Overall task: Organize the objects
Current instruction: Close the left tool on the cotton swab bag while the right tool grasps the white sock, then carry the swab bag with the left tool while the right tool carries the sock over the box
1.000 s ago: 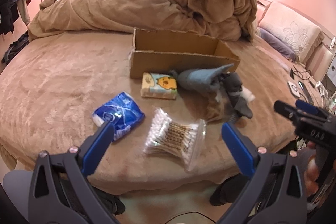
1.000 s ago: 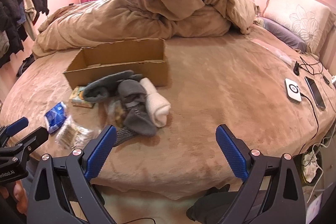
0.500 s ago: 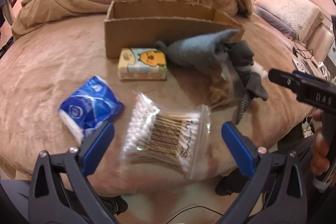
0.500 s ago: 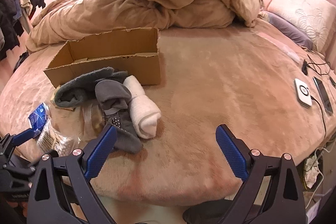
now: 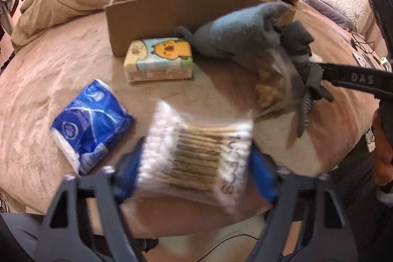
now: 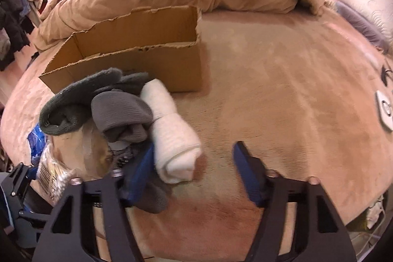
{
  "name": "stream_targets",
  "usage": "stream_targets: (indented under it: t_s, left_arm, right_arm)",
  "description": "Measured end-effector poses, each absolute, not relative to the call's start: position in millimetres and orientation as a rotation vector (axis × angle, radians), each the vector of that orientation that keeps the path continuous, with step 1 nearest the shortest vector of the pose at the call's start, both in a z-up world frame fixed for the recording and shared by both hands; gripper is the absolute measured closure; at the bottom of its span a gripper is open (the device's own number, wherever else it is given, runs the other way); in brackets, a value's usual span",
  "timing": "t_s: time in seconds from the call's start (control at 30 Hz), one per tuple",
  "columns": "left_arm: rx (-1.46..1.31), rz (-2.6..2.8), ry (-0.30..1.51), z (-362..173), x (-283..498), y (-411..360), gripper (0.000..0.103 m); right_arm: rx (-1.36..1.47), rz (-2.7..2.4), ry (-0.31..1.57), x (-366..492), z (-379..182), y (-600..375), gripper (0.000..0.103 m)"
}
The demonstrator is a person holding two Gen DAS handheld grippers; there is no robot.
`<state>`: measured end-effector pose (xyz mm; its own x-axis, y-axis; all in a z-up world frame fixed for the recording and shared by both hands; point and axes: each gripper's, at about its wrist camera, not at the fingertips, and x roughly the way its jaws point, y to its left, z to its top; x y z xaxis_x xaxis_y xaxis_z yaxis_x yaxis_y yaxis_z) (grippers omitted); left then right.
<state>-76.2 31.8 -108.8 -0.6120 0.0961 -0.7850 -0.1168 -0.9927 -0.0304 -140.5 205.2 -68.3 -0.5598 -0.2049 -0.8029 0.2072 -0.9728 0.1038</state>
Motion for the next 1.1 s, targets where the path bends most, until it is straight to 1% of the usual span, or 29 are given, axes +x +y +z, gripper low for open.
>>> stream_targets:
  t_s: [0.07, 0.13, 0.2, 0.47, 0.73, 0.93, 1.1]
  left_arm:
    - [-1.314, 2.72, 0.023, -105.7, -74.1, 30.8, 0.03]
    - [-1.3, 2.724, 0.02, -101.9, -73.2, 30.6, 0.03]
    - [-1.271, 2.739, 0.021, -93.9, -69.2, 30.5, 0.03]
    - [-1.183, 2.776, -0.019, -50.7, -48.4, 20.7, 0.03]
    - [-1.117, 2.809, -0.109, 6.9, -33.0, 8.7, 0.03]
    - [-1.04, 2.818, -0.142, 40.5, -48.4, 9.4, 0.03]
    - [-0.978, 2.818, -0.161, 60.4, -77.3, 10.1, 0.03]
  right_arm:
    - [1.311, -2.579, 0.018, -138.6, -67.8, 200.5, 0.071]
    - [1.282, -2.598, 0.057, -134.5, -64.7, 197.0, 0.078]
    - [1.268, -2.604, 0.054, -131.3, -61.5, 198.0, 0.081]
    - [1.201, -2.692, 0.038, -111.9, -38.5, 220.3, 0.082]
    - [1.063, -2.73, 0.003, -87.6, 14.6, 235.0, 0.082]
    - [0.968, -2.725, 0.034, -92.6, 50.7, 228.3, 0.082]
    - [0.896, -2.713, 0.055, -111.4, 70.8, 214.9, 0.082]
